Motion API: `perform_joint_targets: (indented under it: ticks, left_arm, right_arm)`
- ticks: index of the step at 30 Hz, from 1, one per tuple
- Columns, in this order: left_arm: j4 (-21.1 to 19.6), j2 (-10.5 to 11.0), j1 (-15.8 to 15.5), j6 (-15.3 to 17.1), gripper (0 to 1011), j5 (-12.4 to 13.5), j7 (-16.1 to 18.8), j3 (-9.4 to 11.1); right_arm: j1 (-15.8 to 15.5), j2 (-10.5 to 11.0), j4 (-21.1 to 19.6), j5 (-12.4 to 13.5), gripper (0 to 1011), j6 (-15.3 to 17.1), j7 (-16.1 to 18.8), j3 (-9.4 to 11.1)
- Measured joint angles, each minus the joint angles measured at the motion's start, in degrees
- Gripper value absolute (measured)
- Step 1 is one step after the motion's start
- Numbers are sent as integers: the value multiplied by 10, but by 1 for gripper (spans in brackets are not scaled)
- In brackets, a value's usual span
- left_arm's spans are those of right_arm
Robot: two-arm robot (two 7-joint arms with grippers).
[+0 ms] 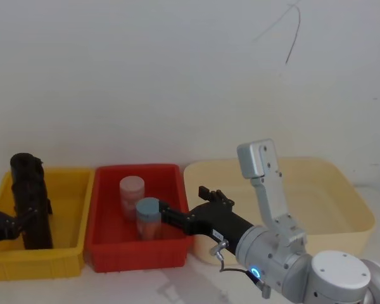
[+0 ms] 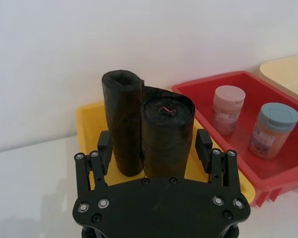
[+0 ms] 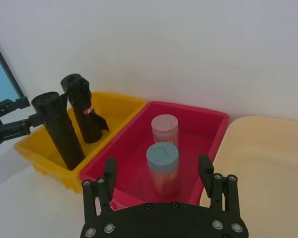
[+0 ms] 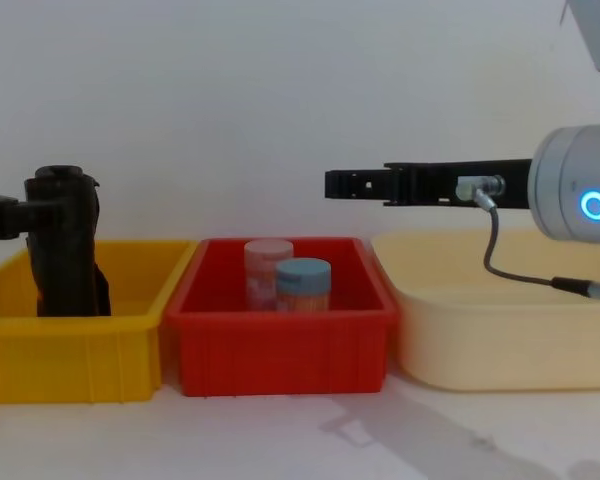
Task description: Pick up the garbage bag with the one hand and transfer it to the other hand.
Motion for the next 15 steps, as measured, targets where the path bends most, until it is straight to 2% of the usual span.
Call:
perform_joint_targets:
  ticks: [15]
  left_arm:
    - [70,-18,-44,-46,1001,-7,-48,8]
  right_arm:
    - [-2,-3,-2,8,1000,-7,-3,5]
